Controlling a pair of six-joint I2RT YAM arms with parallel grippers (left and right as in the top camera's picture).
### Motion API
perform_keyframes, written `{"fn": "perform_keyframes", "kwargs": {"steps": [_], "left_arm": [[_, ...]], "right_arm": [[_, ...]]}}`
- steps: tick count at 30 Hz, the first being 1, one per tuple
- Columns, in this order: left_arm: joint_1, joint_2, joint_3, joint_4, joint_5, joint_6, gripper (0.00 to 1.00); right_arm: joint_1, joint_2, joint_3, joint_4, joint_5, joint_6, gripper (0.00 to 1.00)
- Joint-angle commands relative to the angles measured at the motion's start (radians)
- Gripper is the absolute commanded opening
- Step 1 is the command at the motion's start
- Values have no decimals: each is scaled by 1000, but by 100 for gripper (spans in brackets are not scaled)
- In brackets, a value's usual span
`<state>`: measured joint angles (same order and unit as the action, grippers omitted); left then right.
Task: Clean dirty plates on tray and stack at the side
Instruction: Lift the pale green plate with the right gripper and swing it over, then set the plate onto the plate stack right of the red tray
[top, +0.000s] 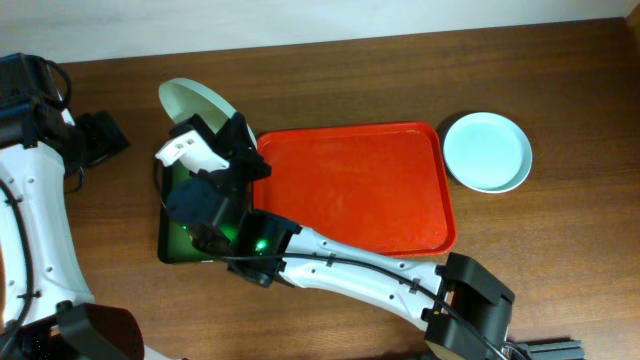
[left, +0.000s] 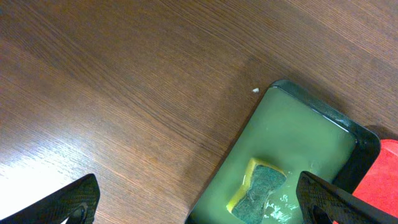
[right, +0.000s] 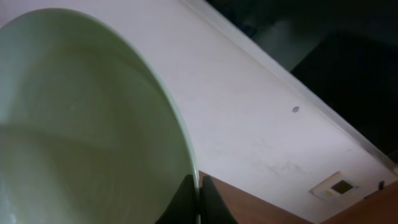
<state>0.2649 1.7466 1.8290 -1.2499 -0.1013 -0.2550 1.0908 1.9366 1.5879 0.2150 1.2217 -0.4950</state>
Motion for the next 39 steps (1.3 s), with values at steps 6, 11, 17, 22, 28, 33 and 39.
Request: {"fn": "perform_keyframes", "kwargs": {"steps": [6, 11, 17, 22, 28, 33, 39], "left_arm": [[5, -2, 5, -1, 7, -13, 99], [5, -2, 5, -1, 7, -13, 99], [5, -2, 5, -1, 7, -13, 99], [5, -2, 5, -1, 7, -13, 99], [5, -2, 5, -1, 7, -13, 99], [-3, -2, 5, -1, 7, -13, 99], [-2, -2, 5, -1, 7, -13, 99]], "right_arm": [[13, -4, 19, 14, 47, -31, 4], [0, -4, 19, 1, 52, 50, 4], [-76, -4, 18, -414, -154, 677, 4], [-269, -20, 18, -657, -722, 1036, 4], [-608, -206, 18, -913, -1138, 1035, 4], [-1046, -274, 18, -1226, -1233, 1023, 4], [-1434, -224, -22, -1371, -1200, 888, 4]]}}
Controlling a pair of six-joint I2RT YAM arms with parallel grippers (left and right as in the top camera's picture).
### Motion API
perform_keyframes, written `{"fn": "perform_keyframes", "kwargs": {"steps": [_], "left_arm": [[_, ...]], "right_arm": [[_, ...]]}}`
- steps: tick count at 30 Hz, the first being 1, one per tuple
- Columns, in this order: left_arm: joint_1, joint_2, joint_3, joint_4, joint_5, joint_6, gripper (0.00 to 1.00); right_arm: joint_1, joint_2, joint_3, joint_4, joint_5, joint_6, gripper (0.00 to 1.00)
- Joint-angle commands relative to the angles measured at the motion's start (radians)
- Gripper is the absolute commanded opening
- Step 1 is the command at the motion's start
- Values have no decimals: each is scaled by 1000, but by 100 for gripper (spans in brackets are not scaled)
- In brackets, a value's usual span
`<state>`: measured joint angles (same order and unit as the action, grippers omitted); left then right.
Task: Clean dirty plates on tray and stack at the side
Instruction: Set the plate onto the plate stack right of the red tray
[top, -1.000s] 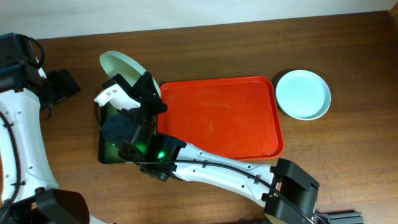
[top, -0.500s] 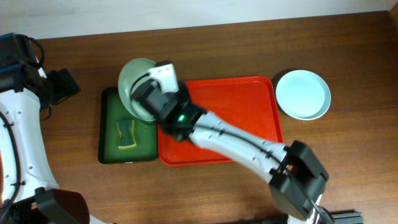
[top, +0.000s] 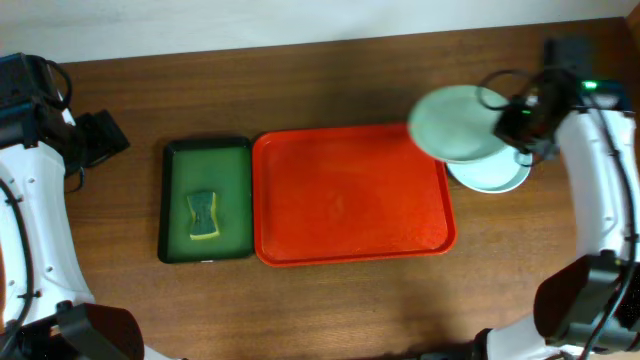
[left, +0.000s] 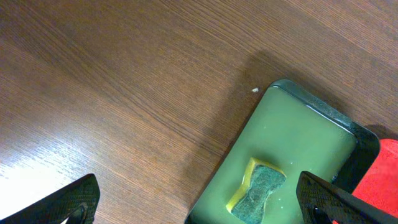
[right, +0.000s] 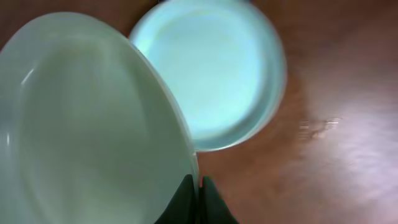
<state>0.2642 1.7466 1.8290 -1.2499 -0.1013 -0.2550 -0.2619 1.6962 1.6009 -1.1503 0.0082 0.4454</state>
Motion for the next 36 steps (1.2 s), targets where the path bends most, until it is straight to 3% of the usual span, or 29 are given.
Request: {"fn": "perform_keyframes", "kwargs": {"steps": [1, 6, 15, 16, 19, 21, 24, 25, 28, 30, 36], "left_arm": [[-1, -2, 5, -1, 7, -13, 99], [-2, -2, 5, -1, 7, -13, 99], [-1, -2, 5, -1, 7, -13, 99], [-1, -2, 5, -1, 7, -13, 99], [-2, -2, 5, -1, 7, -13, 99], [-2, -2, 5, -1, 7, -13, 99], [-1, -2, 5, -1, 7, -13, 99], [-2, -2, 5, -1, 7, -13, 99], [-2, -2, 5, -1, 7, -13, 99], [-2, -2, 5, -1, 7, -13, 99], [-2, -2, 5, -1, 7, -13, 99]], "right_arm": [[-103, 16, -49, -1, 24, -52, 4], [-188, 20, -175, 134, 60, -52, 4], [-190, 45, -361, 415, 55, -45, 4], [-190, 45, -361, 415, 55, -45, 10], [-190, 45, -361, 412, 53, -66, 70], [-190, 38, -349, 393, -30, -166, 98], [-185, 19, -262, 285, -67, -209, 99], [-175, 10, -227, 243, -95, -273, 95], [-111, -5, -175, 124, -186, -380, 94], [-60, -5, -174, 80, -183, -379, 99], [-20, -5, -174, 62, -181, -379, 98]]}}
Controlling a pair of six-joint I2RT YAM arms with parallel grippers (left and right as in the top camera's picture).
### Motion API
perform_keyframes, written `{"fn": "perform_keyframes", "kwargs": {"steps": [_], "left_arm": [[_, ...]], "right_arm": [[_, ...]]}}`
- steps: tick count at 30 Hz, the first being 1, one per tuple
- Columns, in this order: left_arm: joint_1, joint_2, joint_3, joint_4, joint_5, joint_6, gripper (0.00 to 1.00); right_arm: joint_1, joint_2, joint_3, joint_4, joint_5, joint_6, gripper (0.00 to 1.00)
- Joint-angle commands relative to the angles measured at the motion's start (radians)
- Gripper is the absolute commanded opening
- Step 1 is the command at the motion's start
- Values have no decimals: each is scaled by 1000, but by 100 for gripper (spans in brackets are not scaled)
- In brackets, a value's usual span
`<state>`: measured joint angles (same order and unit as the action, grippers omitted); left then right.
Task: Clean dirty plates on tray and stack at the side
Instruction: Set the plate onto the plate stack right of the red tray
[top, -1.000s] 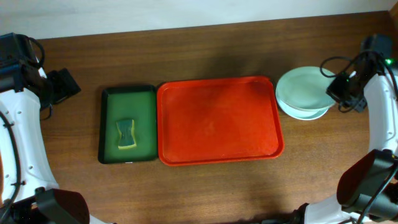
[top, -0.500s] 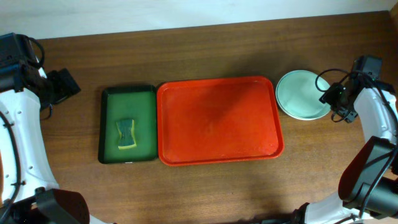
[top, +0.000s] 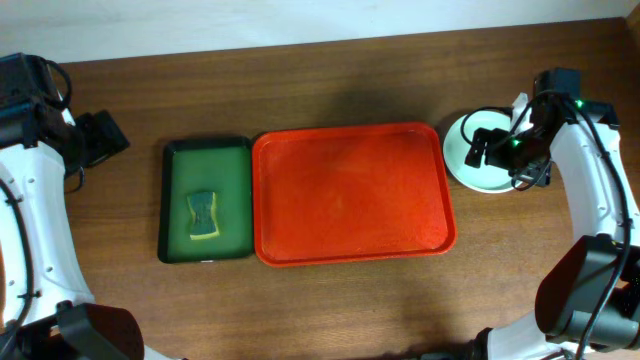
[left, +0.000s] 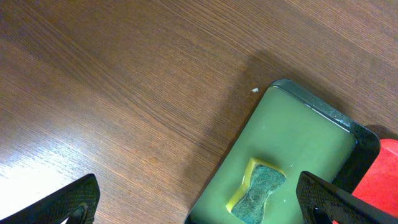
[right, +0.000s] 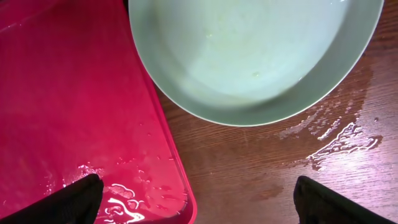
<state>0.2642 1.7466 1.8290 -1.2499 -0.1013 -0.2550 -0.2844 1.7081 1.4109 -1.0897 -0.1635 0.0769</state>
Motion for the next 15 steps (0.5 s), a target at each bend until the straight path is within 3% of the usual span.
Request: {"fn": "perform_keyframes", "kwargs": {"steps": [1, 15], "left_arm": [[-2, -2, 5, -1, 7, -13, 99], [-1, -2, 5, -1, 8, -13, 99]], "right_arm": [[3, -17, 16, 1, -10, -11, 99], [3, -46, 14, 4, -10, -10, 98]]}}
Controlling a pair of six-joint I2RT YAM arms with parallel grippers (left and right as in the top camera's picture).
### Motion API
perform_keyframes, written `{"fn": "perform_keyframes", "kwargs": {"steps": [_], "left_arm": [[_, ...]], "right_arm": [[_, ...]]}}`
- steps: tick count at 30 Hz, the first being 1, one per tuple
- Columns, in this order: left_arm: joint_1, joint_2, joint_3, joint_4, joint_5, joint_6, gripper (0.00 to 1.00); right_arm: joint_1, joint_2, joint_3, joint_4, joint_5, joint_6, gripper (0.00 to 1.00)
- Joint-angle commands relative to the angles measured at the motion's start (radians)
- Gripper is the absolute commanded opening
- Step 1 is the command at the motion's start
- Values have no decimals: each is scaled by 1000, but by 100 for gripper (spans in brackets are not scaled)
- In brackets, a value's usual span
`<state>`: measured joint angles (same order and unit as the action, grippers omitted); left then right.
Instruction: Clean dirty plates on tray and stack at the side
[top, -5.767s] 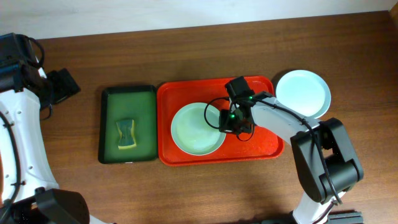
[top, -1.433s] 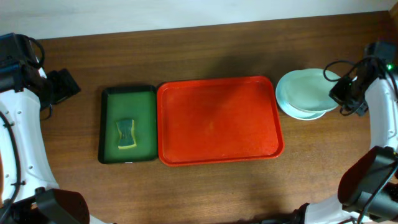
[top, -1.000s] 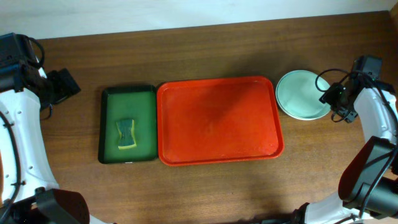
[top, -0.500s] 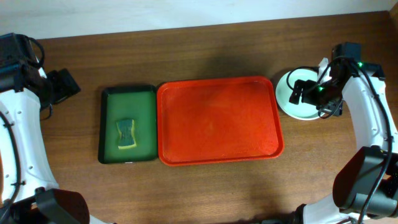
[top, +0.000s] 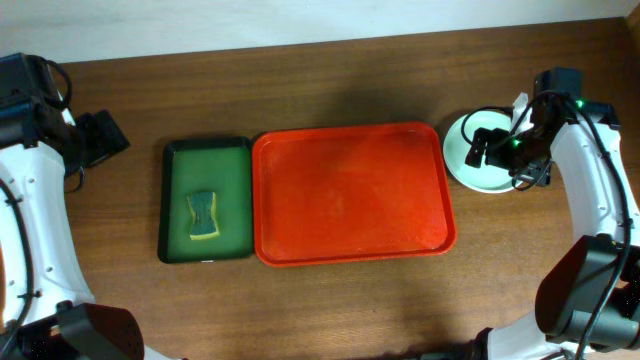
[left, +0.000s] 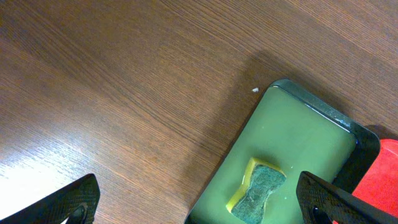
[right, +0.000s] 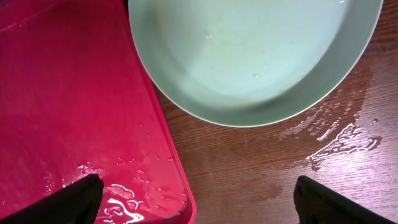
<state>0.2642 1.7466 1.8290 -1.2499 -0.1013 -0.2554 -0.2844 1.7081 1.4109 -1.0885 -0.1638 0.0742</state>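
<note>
A wet red tray (top: 350, 190) lies bare in the table's middle, its corner also in the right wrist view (right: 74, 99). Pale green plates (top: 478, 165) sit stacked right of it, the top plate (right: 249, 56) wet inside. My right gripper (top: 495, 148) hovers over the stack, open and holding nothing, its fingertips (right: 71, 202) wide apart over tray corner and wood. My left gripper (left: 199, 202) hangs open at the far left, above the table beside the basin, nothing between its fingers.
A dark green basin (top: 205, 200) of soapy water stands left of the tray, with a yellow-green sponge (left: 258, 190) floating in it. Water streaks (right: 339, 140) lie on the wood by the plates. A white crumb (left: 254, 89) sits near the basin's corner.
My right gripper first held a pale green plate over the basin at the left. Then it carried the plate above the plate lying right of the tray. After that the plate lay on the stack and the gripper stood open above it, as now. The left arm stayed still.
</note>
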Motion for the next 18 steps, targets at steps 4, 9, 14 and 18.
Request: {"fn": "perform_keyframes", "kwargs": {"steps": [4, 9, 14, 18], "left_arm": [[-2, -2, 5, -1, 7, -13, 99], [-1, -2, 5, -1, 7, -13, 99], [-2, -2, 5, -1, 7, -13, 99], [-1, -2, 5, -1, 7, -13, 99]], "right_arm": [[3, -190, 14, 3, -9, -8, 98], [3, -513, 14, 3, -9, -8, 98], [3, -843, 14, 2, -9, -8, 98], [84, -1144, 14, 3, -6, -14, 98]]}}
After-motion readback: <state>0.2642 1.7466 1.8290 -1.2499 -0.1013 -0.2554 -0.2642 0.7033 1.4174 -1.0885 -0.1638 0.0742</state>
